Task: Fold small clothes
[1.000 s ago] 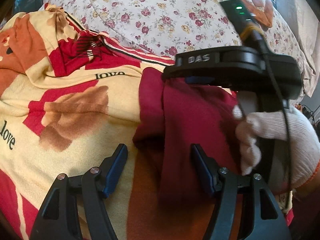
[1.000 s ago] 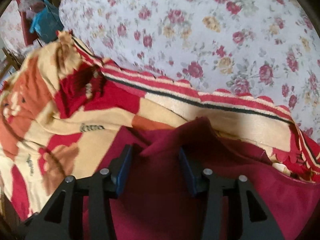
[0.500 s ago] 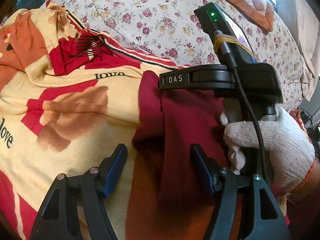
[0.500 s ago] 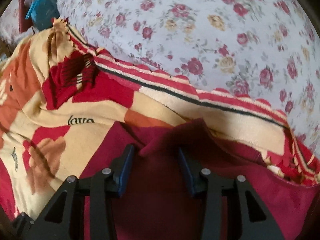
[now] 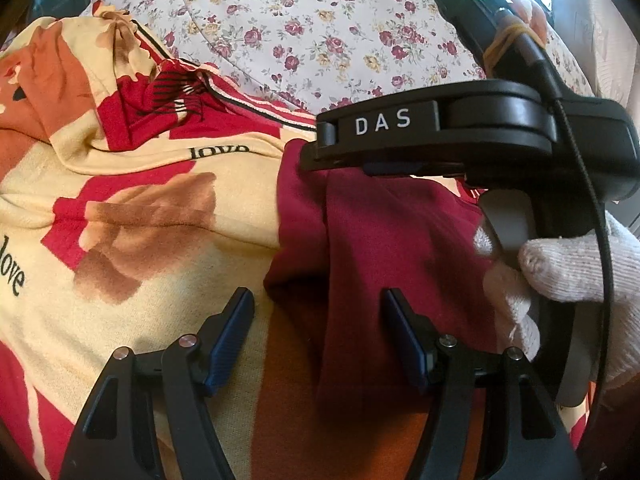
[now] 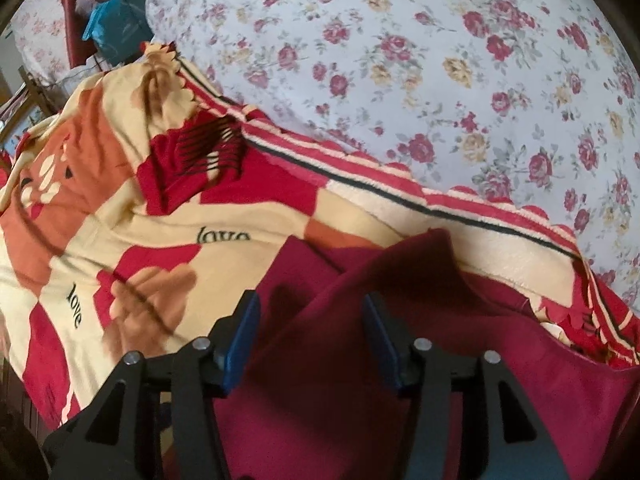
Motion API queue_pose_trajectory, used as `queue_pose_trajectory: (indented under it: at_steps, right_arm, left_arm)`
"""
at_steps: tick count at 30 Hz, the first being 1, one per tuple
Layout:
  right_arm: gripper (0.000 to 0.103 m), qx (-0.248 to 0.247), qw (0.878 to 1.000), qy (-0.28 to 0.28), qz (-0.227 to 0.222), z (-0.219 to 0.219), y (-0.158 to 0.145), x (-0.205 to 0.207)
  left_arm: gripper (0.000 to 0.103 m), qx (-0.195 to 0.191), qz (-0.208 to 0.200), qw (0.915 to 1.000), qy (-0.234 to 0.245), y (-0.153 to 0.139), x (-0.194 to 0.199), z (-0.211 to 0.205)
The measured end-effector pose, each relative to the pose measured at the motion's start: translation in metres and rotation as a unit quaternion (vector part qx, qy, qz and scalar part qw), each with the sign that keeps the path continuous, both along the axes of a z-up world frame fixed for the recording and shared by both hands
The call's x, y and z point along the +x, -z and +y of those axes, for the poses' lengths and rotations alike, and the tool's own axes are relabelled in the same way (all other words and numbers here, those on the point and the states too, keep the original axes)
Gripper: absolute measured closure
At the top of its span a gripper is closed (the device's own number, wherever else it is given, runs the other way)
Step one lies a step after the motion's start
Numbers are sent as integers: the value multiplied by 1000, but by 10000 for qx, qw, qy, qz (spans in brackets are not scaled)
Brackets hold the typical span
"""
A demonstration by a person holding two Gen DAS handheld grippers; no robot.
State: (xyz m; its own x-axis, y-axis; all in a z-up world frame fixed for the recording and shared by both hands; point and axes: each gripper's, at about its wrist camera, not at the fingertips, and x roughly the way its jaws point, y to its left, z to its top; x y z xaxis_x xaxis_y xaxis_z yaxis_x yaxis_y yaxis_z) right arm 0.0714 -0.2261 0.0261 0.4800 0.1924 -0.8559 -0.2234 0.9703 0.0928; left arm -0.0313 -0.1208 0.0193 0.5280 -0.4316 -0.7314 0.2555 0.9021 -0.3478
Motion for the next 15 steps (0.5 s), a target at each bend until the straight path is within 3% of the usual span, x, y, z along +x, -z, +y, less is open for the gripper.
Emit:
queue_pose_trajectory:
  at_steps: [7, 15]
  right_arm:
    - [28, -102, 9994, -235, 234, 13, 10, 2]
    - [25, -480, 9977, -388, 291, 21, 24, 7]
  left_arm:
    - [56, -42, 16, 10000, -14, 0, 0, 0]
    - [55, -111, 48, 9999, -45, 0, 1, 2]
